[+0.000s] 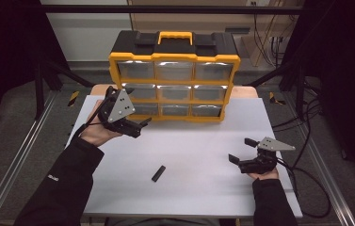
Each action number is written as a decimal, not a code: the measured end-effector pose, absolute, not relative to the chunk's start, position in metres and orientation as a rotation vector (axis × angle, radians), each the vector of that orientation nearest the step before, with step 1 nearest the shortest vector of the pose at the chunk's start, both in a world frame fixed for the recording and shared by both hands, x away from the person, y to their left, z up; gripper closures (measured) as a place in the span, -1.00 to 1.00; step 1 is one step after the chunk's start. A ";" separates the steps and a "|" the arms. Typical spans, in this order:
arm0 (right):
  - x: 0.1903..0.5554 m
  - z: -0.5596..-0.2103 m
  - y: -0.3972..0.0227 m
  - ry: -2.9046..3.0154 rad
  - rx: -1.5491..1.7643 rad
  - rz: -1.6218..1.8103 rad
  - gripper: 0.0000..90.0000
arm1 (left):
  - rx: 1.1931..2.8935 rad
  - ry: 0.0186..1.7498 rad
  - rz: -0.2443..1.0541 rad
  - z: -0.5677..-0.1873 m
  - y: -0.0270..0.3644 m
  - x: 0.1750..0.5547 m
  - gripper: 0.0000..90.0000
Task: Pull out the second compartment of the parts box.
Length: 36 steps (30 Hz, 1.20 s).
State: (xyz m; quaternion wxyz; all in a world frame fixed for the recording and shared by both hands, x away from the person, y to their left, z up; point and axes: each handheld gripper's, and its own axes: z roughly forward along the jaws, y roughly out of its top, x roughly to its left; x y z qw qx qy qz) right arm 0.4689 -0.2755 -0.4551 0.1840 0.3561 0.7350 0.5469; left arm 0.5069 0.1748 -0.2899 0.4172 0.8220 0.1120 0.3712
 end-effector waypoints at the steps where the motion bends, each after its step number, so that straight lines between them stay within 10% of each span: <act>1: 0.469 -0.455 -0.276 2.073 1.004 1.542 -0.99 | 2.066 0.279 0.932 -0.290 0.174 0.507 -0.98; 36: 0.469 -0.455 -0.276 2.077 1.003 1.535 -0.99 | 2.143 0.154 1.034 -0.275 0.142 0.520 -0.98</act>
